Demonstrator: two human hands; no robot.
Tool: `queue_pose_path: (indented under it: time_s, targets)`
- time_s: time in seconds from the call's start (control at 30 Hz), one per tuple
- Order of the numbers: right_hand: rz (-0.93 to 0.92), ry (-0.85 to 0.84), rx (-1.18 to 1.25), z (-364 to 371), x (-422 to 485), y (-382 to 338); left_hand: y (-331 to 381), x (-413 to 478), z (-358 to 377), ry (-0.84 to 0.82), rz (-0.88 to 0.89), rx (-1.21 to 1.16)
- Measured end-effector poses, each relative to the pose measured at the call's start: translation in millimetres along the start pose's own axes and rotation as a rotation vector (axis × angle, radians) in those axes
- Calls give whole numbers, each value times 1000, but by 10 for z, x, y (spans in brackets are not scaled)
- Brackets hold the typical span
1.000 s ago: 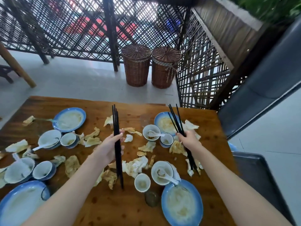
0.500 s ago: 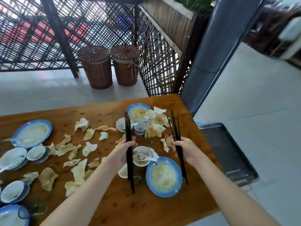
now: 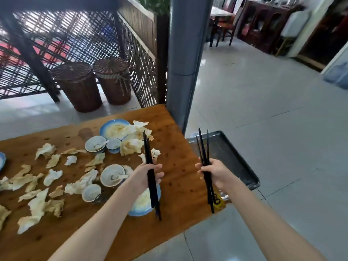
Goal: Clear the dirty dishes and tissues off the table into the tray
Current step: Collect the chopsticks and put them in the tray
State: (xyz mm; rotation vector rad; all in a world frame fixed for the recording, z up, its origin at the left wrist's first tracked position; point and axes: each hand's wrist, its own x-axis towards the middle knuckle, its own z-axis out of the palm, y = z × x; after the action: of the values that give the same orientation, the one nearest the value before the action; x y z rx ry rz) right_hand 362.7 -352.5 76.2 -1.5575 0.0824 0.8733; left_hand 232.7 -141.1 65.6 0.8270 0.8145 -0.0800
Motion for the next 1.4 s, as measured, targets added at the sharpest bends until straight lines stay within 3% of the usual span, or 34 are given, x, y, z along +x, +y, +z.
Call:
queue_pose_path:
  time_s: [0.23, 0.47, 0.77, 1.1, 1.4]
  targets:
    - [-33, 47, -65, -1232, -156, 97, -622, 101, 1035, 35, -67, 38]
    - [-44, 72, -58, -1967, -151, 110, -813, 225, 1733, 37, -64, 119]
    - [-13, 80, 25, -2583, 304, 99, -831, 807, 2362, 26, -89, 137]
    - [79, 149, 85, -3181, 1354, -380, -544, 1801, 2993, 55, -149, 115]
    - [175, 210, 50, -3555, 2204, -477, -406, 2508, 3212, 187, -216, 131]
